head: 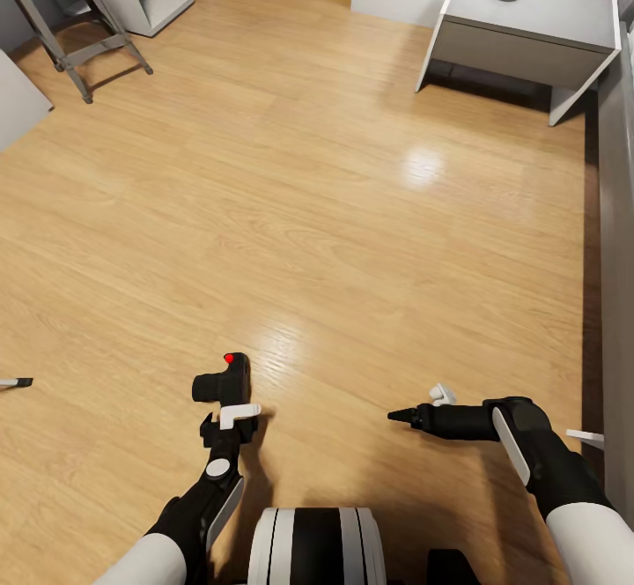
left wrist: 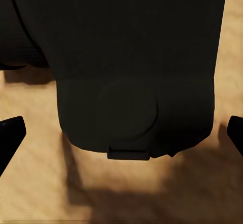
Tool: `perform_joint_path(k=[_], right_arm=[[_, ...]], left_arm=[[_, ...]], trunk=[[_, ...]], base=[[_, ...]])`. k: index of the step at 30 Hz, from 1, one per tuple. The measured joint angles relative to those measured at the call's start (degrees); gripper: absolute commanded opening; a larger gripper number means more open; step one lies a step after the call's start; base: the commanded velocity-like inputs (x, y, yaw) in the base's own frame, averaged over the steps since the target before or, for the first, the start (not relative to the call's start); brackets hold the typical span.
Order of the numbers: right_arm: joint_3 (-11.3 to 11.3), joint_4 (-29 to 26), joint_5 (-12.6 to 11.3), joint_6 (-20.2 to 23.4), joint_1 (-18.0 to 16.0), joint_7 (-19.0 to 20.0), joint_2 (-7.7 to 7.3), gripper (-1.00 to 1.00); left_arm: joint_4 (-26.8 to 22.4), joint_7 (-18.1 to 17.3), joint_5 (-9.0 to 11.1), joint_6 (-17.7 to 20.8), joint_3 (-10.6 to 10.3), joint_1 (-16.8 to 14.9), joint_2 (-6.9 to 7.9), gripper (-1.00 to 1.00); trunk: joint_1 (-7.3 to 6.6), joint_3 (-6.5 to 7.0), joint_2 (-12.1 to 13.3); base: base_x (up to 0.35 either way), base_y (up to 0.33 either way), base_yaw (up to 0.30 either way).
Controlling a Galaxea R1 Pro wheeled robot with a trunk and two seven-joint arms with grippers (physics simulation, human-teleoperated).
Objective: Attach the digital camera to the camera tripod in the bedroom.
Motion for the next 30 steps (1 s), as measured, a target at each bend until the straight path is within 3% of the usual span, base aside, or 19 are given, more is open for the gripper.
perform_joint_path(k=[30], right_arm=[[0.00, 0.00, 0.00, 0.00, 0.01, 0.00, 0.00, 1.00]], left_arm=[[0.07, 0.25, 0.14, 0.07, -0.41, 0.00, 0.00, 1.00]], trunk=[[0.00, 0.00, 0.00]], base=[[0.038, 0.000, 0.000]])
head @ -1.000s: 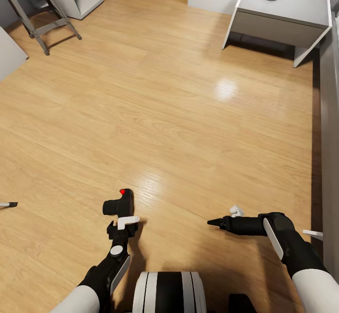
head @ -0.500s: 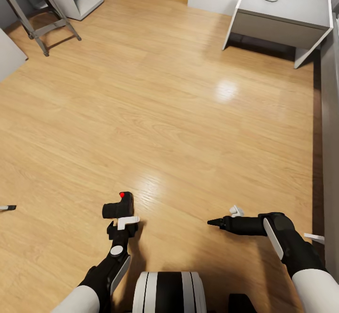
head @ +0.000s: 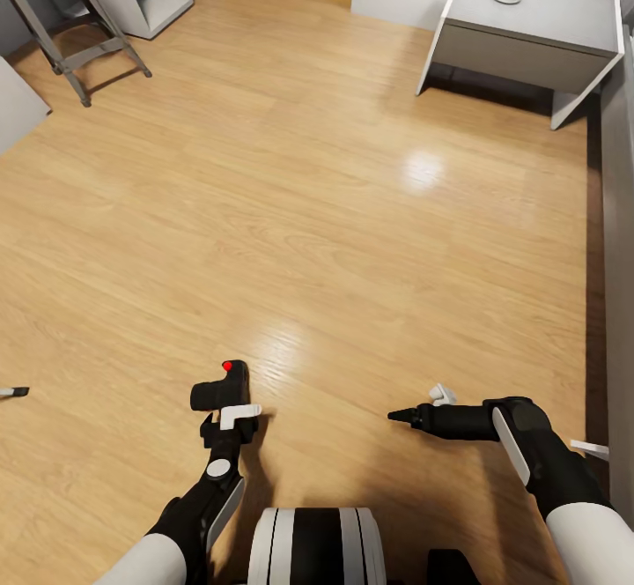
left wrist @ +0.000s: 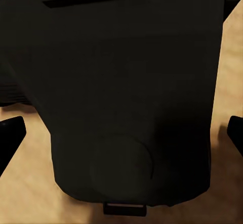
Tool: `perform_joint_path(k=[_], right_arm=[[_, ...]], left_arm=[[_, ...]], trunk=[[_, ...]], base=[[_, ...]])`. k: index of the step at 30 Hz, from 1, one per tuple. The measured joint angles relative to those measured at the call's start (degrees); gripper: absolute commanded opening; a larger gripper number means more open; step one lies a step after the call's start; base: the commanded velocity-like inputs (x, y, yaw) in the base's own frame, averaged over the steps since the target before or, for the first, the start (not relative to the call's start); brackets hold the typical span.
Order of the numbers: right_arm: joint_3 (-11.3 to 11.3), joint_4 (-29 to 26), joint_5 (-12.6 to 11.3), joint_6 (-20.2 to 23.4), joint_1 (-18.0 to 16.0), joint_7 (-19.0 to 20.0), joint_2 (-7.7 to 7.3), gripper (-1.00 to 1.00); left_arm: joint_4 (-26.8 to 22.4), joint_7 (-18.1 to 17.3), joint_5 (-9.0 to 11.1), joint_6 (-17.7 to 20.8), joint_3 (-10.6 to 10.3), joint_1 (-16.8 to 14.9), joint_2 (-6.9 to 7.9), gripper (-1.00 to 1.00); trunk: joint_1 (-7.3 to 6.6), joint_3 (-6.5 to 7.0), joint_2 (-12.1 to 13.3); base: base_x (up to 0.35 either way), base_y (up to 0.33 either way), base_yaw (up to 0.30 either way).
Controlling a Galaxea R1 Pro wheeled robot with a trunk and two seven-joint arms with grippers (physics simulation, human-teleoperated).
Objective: Attach the digital camera to the camera tripod in the bedroom.
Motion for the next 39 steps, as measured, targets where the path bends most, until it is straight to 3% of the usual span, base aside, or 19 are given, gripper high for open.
perform_joint_path(k=[29, 30, 39], right_arm=[[0.02, 0.00, 0.00, 0.00, -0.01, -0.02, 0.00, 1.00], [0.02, 0.00, 0.00, 0.00, -0.01, -0.02, 0.00, 1.00], [0.06, 0.00, 0.00, 0.00, 0.00, -0.02, 0.00, 1.00]], left_arm=[[0.00, 0.08, 0.03, -0.08, 0.01, 0.00, 0.00, 1.00], [0.00, 0.08, 0.03, -0.08, 0.02, 0.00, 0.00, -1.00], [0.01, 0.05, 0.18, -0.18, 0.01, 0.00, 0.00, -1.00]], trunk=[[0.00, 0.00, 0.00], [0.00, 0.00, 0.00], [0.00, 0.00, 0.00]], base=[[0.009, 0.000, 0.000], [0.000, 0.000, 0.000], [0.000, 0.000, 0.000]])
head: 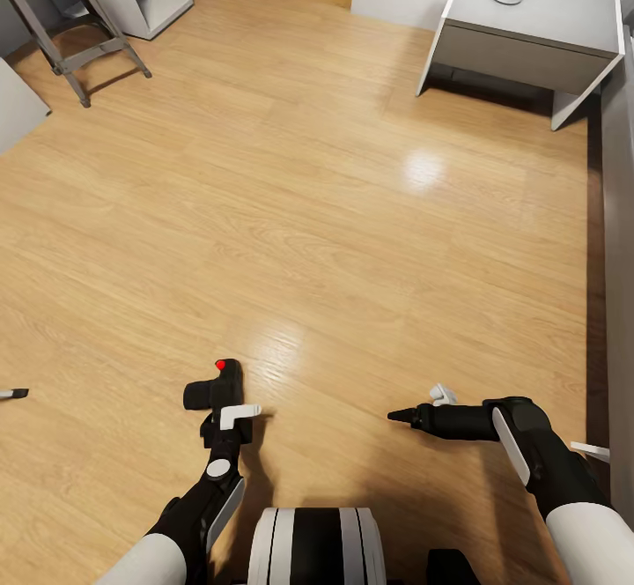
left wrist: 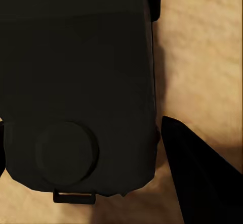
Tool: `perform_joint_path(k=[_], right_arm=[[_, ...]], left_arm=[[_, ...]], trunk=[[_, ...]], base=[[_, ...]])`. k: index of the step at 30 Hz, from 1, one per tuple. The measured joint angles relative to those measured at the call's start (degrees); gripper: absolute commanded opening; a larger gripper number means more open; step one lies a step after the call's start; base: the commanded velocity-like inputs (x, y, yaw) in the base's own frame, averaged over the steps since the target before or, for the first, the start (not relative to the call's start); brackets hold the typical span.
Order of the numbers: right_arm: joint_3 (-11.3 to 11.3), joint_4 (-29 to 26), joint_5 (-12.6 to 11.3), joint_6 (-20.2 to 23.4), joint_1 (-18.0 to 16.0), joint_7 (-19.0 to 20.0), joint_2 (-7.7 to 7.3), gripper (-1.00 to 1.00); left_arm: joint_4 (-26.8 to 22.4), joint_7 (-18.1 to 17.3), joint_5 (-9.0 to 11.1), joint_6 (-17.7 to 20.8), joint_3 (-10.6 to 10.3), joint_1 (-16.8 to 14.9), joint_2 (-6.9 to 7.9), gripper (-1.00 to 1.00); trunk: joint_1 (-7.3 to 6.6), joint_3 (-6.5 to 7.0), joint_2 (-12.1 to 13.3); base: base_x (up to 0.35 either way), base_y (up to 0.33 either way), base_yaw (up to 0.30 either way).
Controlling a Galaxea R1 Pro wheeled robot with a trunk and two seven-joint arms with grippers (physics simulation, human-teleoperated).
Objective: Attach the digital camera to the camera tripod in the bedroom.
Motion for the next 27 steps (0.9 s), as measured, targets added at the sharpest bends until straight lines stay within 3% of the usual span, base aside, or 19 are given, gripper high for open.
perform_joint_path(k=[16, 17, 18, 19, 21, 22, 26, 27], right_arm=[[0.01, 0.00, 0.00, 0.00, -0.01, 0.00, 0.00, 1.00], [-0.06, 0.00, 0.00, 0.00, -0.01, 0.08, -0.16, 1.00], [-0.06, 0.00, 0.03, -0.01, -0.02, 0.09, -0.16, 1.00], [-0.06, 0.00, -0.01, 0.00, -0.02, 0.09, -0.16, 1.00], [-0.07, 0.00, 0.01, -0.01, -0.02, 0.12, -0.17, 1.00], [-0.07, 0.00, 0.00, 0.00, -0.02, 0.14, -0.17, 1.00], [-0.07, 0.00, 0.04, 0.03, -0.01, 0.23, -0.20, 1.00], [-0.07, 0.00, 0.03, 0.05, 0.00, 0.27, -0.23, 1.00]], left_arm=[[-1.26, 0.01, -0.01, 0.48, -0.18, 0.00, -0.42, -1.00], [-8.94, 0.89, 1.00, 11.83, -1.63, -0.01, -1.82, -1.00], [-19.23, 0.94, 2.11, 21.92, -3.55, 0.00, -4.77, -1.00], [-26.70, 0.98, 1.56, 23.53, -3.45, -0.04, -4.77, -1.00], [-26.09, 1.03, 3.28, 25.54, -4.84, 0.00, -4.77, -1.00], [-27.59, 1.14, 4.68, 27.26, -6.51, -0.01, -4.77, -1.00], [-30.28, 2.62, 8.69, 29.85, -10.02, -0.01, -4.77, -1.00], [-31.35, 4.24, 11.03, 30.55, -11.66, -0.01, -4.77, -1.00]], trunk=[[0.00, 0.00, 0.00], [0.00, 0.00, 0.00], [0.00, 0.00, 0.00], [-0.01, 0.01, 0.00], [0.00, 0.00, 0.00], [0.00, 0.01, 0.00], [0.00, 0.00, 0.00], [0.00, 0.00, 0.00]], base=[[0.000, 0.000, 0.000], [0.000, 0.000, 0.000], [0.000, 0.000, 0.000], [0.000, 0.000, 0.000], [0.000, 0.000, 0.000], [0.000, 0.000, 0.000], [0.000, 0.000, 0.000], [0.000, 0.000, 0.000]])
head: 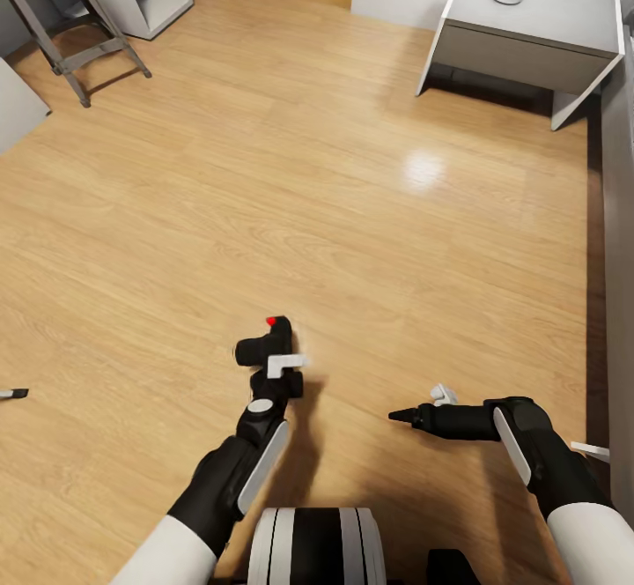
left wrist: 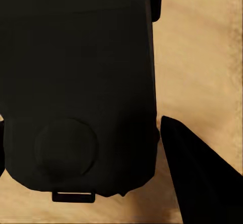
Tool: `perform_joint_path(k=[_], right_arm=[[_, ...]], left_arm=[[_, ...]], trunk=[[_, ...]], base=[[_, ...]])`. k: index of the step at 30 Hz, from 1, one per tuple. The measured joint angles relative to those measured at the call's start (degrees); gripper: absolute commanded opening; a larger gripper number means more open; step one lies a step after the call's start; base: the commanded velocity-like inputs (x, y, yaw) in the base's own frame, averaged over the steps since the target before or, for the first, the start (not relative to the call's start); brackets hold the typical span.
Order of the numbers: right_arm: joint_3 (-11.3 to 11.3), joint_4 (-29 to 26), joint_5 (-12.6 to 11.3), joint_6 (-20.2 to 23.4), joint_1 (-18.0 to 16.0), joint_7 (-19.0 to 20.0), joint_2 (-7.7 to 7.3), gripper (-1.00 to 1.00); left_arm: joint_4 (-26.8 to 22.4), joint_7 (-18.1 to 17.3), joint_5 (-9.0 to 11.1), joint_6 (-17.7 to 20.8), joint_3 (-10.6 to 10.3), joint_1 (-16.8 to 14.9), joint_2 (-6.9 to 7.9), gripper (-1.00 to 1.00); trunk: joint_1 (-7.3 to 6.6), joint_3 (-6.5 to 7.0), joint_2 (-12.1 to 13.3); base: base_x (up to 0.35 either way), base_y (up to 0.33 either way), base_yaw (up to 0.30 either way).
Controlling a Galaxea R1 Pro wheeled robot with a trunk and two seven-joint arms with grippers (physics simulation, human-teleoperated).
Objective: Attach the digital camera to the camera tripod in the bedroom.
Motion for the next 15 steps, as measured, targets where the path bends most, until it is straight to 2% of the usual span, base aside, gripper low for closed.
perform_joint_path(k=[3, 4, 5, 6, 10, 11, 14, 15], right_arm=[[0.00, 0.00, 0.01, 0.02, -0.01, 0.03, -0.02, 1.00], [0.00, 0.00, 0.03, 0.02, -0.01, 0.03, -0.03, 1.00], [0.00, 0.00, 0.04, 0.03, -0.01, 0.02, -0.03, 1.00], [0.00, 0.00, 0.05, 0.03, -0.01, 0.01, -0.03, 1.00], [0.00, 0.00, 0.05, 0.03, -0.01, 0.02, -0.04, 1.00], [0.00, 0.00, 0.05, 0.04, -0.01, 0.04, -0.04, 1.00], [0.00, 0.00, 0.06, 0.04, -0.01, 0.06, -0.05, 1.00], [0.00, -0.01, 0.02, 0.04, -0.01, 0.07, -0.06, 1.00]], left_arm=[[-1.22, 3.74, 3.67, 0.69, -2.49, 0.00, 0.00, -1.00], [-1.75, 6.76, 6.32, 0.91, -4.16, 0.01, 0.00, -1.00], [-2.01, 8.47, 7.70, 0.98, -5.11, 0.01, 0.00, -1.00], [-2.39, 11.83, 10.51, 1.04, -7.08, 0.01, 0.00, -1.00], [-4.03, 18.47, 15.59, 0.91, -11.49, 0.01, 0.00, -1.00], [-5.55, 21.45, 17.86, 0.81, -13.62, 0.01, 0.00, -1.00], [-8.12, 25.54, 20.97, 0.77, -16.67, 0.01, 0.00, -1.00], [-10.85, 30.08, 24.97, 0.58, -20.12, 0.02, 0.00, -1.00]], trunk=[[0.00, 0.00, 0.00], [0.00, 0.00, 0.00], [0.00, 0.00, 0.00], [0.00, 0.00, 0.00], [0.00, 0.00, 0.00], [0.00, 0.00, 0.00], [0.00, 0.00, 0.00], [0.00, 0.00, 0.00]], base=[[0.000, 0.000, 0.000], [0.000, 0.000, 0.000], [0.000, 0.000, 0.000], [0.000, 0.000, 0.000], [0.000, 0.000, 0.000], [0.000, 0.000, 0.000], [0.000, 0.000, 0.000], [0.000, 0.000, 0.000]])
